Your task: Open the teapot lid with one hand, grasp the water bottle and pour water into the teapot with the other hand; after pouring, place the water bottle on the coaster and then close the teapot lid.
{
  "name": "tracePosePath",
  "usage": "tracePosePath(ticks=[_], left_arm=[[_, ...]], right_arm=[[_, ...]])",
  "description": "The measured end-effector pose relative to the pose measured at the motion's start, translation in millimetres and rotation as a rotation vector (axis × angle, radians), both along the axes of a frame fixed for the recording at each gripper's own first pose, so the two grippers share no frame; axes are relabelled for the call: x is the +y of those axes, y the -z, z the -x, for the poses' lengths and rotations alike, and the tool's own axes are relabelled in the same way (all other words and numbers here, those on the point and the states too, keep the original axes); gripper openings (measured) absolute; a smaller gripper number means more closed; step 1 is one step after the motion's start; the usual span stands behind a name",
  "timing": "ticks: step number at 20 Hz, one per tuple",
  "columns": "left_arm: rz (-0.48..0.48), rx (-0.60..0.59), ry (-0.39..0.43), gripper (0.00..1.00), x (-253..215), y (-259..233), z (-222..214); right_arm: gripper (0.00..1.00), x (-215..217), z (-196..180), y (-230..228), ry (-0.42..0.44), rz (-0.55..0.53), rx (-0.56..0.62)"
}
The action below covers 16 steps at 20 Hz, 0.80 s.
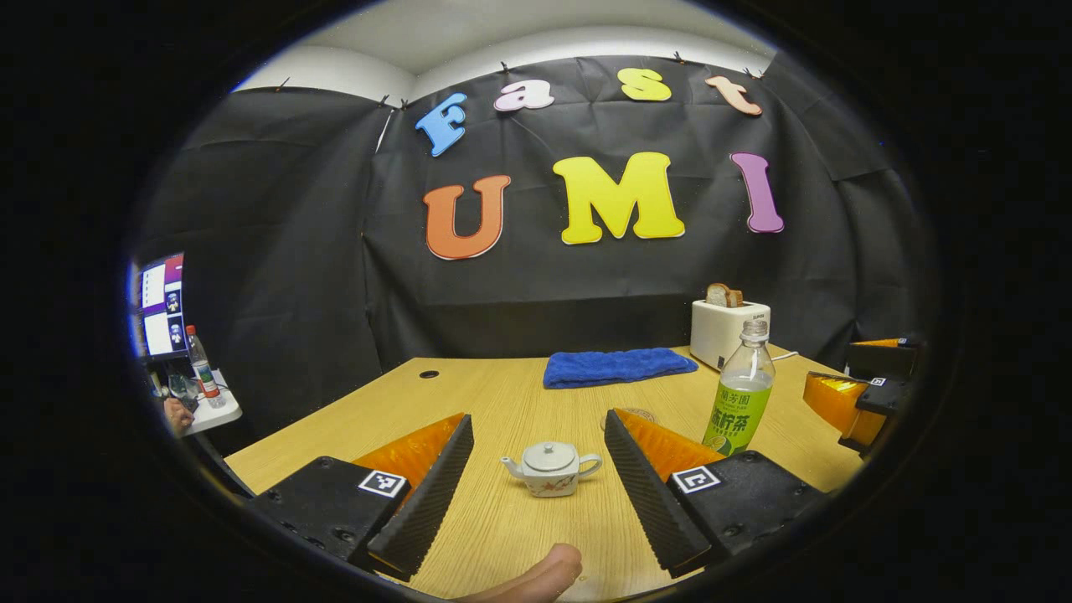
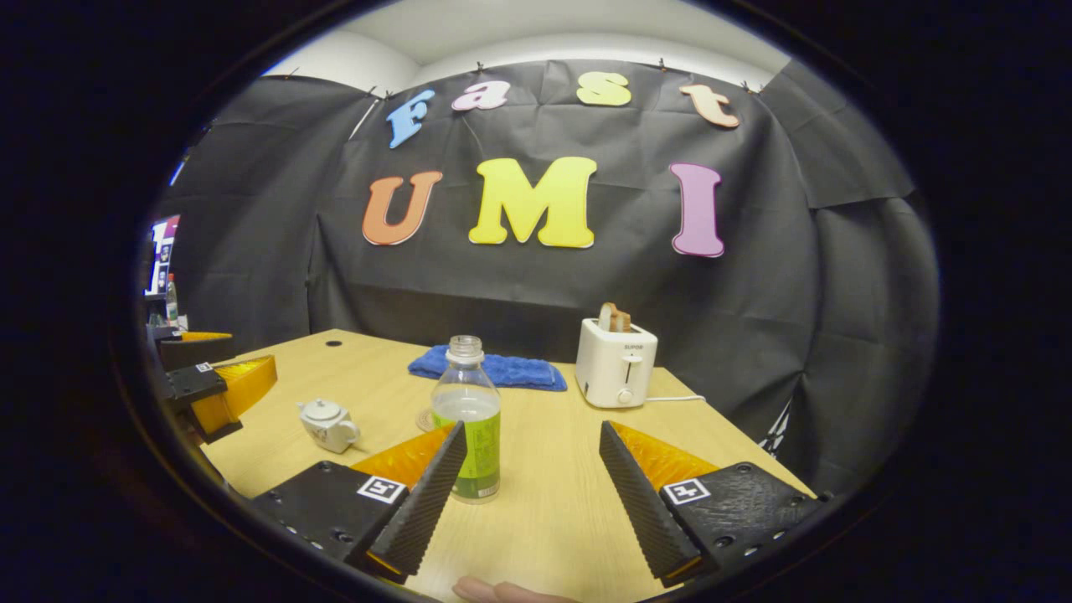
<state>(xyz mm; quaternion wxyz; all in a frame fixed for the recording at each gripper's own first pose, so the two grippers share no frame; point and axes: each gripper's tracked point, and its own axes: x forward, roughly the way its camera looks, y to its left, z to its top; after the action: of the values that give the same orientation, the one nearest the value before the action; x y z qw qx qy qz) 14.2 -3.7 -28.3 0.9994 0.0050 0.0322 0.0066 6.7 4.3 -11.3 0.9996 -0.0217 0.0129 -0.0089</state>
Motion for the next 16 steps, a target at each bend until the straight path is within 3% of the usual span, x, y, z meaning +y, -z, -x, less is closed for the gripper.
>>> tracePosePath(ticks=[16], left_arm=[[0.083, 0.138, 0.102, 0.99, -4, 75, -78]], right_arm=[[0.96, -13, -7, -1, 0.055, -0.010, -0.033]])
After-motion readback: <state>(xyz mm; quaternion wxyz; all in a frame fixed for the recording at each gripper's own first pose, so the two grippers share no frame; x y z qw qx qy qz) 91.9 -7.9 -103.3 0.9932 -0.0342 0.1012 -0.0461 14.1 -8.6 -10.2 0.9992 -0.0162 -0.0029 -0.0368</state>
